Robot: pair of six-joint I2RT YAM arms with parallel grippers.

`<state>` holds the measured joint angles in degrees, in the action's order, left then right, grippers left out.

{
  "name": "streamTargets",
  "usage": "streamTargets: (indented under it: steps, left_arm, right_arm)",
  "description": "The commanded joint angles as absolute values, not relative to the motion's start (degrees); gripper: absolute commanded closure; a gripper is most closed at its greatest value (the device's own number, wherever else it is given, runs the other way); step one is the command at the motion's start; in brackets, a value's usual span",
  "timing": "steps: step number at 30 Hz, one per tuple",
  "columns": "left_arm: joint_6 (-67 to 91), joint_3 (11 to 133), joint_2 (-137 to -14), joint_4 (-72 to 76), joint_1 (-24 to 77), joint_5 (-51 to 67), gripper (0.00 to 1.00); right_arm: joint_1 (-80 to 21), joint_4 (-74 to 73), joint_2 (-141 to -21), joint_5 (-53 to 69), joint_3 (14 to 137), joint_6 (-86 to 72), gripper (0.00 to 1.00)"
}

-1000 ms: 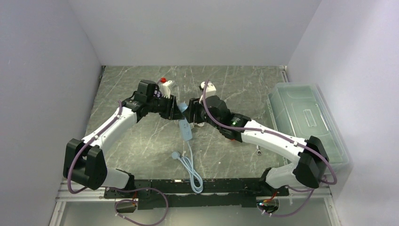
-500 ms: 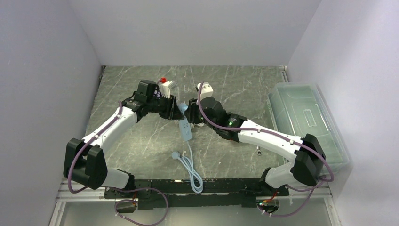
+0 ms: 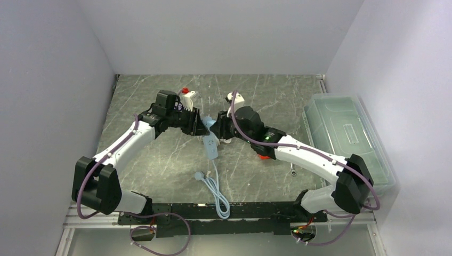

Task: Pull the plug off the socket

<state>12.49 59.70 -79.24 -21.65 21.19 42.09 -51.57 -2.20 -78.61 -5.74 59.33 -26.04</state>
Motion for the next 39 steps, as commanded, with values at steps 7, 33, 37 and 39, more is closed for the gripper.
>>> streamTargets:
  steps: [7,33,37,39]
  left_arm:
    - [11.8,60.3,-77.7,-20.1,22.3,47.0,1.0]
    - [10.9,60.8,-78.8,-21.2,22.3,46.6,1.0]
    - [10.7,61.2,-79.2,-22.0,22.3,44.6,1.0]
    - [10.9,61.3,-79.7,-22.5,22.3,42.8,1.0]
  right_arm:
    - [-49.6,2.4,-76.3,0.4,59.4,-26.5,0.93]
    - [-44.2,0.6,-77.6,9.3,59.6,-27.8,1.0]
    - [-45.2,-1.4,-77.9,5.8,61.0,-26.8,1.0]
    - [-46.7,-2.1,-78.2,2.5,61.8,-26.2,1.0]
